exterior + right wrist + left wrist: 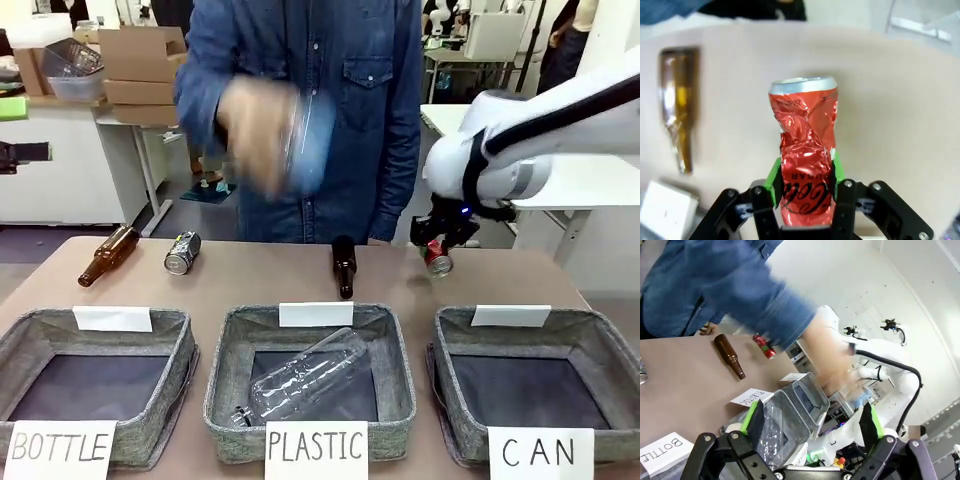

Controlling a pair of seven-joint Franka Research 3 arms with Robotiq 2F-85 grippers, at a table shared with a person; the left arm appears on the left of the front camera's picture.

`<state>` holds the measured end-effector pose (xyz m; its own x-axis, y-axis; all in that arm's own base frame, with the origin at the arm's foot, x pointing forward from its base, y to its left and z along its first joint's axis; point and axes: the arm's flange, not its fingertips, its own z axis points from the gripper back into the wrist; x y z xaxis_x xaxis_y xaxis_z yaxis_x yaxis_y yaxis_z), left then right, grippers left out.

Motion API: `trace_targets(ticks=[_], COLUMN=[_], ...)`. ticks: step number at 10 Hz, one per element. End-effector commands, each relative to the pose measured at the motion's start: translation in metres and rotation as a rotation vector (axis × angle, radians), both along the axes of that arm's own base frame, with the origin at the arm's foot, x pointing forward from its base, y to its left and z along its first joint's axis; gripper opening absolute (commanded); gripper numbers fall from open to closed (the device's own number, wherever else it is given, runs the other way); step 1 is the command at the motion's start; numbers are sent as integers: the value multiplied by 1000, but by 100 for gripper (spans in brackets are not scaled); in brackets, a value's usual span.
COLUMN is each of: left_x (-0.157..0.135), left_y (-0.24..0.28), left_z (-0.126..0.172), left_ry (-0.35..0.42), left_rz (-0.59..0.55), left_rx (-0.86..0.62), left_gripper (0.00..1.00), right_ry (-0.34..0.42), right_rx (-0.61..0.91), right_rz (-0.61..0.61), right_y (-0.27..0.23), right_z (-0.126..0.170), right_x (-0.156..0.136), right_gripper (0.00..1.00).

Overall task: Sort the can waste into the basket.
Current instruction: Pick up the can waste from the table and place it in the right Fabric basket.

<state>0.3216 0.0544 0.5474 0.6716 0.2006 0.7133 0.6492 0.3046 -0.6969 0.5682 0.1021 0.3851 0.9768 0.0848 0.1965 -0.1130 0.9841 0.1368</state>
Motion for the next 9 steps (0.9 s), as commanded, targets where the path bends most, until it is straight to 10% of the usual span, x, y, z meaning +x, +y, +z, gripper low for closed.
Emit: trace_targets(ticks=[1,6,9], left_x=[3,3,3], left_y=[-2,-2,-2], left_z=[1,1,1], left_ry=[-26,-26,-26], left_rz=[-3,-3,-3], left_rx=[-15,-15,-15], left_gripper=[100,100,100], right_ry=[57,93,61], right_rx=[114,43,33], right_rz=[160,406,436], right_y=[-83,-105,-105], right_z=[65,111,104], right_x=[-91,-288,-309], right_gripper=[41,41,41])
